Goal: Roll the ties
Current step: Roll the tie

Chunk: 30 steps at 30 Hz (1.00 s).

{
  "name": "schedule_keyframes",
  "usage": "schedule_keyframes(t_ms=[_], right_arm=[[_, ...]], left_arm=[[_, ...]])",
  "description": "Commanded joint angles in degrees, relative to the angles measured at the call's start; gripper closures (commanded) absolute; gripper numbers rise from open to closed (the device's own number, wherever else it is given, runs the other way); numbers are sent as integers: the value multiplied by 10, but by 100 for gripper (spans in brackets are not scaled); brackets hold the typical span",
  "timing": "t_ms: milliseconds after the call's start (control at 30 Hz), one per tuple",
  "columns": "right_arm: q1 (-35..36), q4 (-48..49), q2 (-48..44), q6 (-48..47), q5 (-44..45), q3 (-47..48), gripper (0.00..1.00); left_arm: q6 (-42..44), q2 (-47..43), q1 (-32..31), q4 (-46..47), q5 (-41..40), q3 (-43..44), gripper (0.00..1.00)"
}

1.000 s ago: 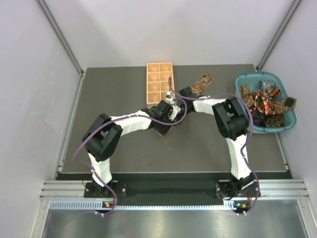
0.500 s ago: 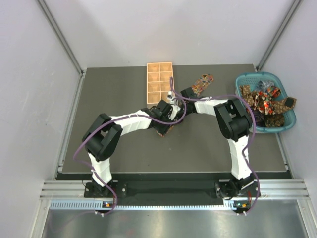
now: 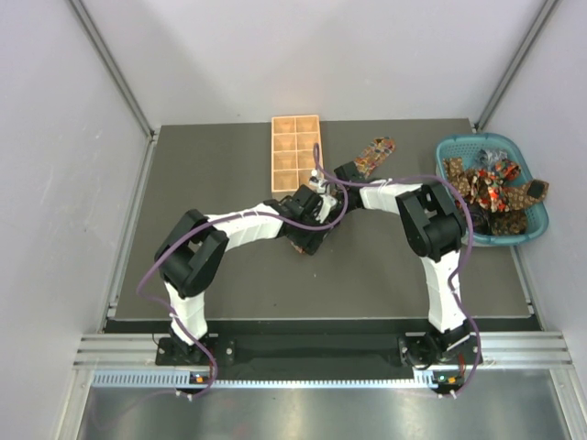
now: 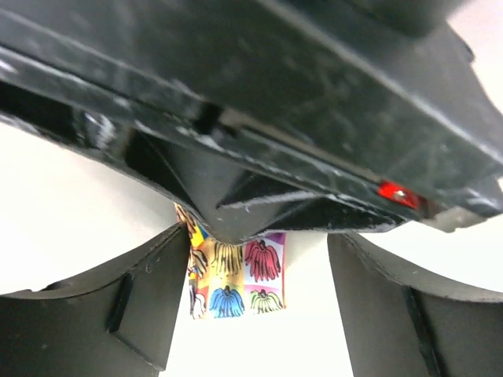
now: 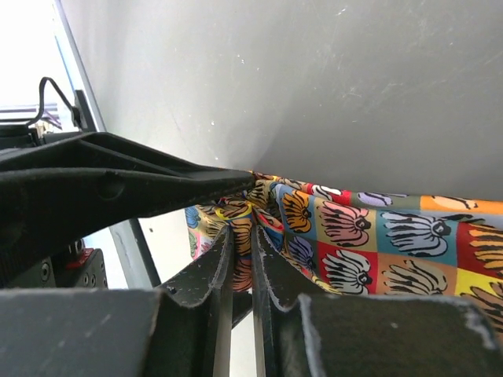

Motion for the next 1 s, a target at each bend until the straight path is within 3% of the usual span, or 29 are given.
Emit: schedule_keyframes(t_ms=[0, 333, 467, 600, 733, 967], right_arm=[[11, -15, 20, -31, 16, 12, 93], [28, -27, 30, -41, -8, 24, 93], [30, -27, 35, -41, -13, 30, 94], [33, -27, 35, -41, -16, 34, 93], [32, -21, 23, -37, -1, 27, 86], [6, 32, -21, 0, 27, -15, 71]], left_arm=[[-1, 27, 13, -31, -7, 6, 24], [-9, 31, 23, -23, -25, 4, 24], [-9, 30, 23, -24, -20, -3, 33], [-12, 26, 22, -21, 2, -19, 48], [-18, 19, 22, -13, 9, -38, 58], [-33, 16, 22, -9, 20, -61, 62]])
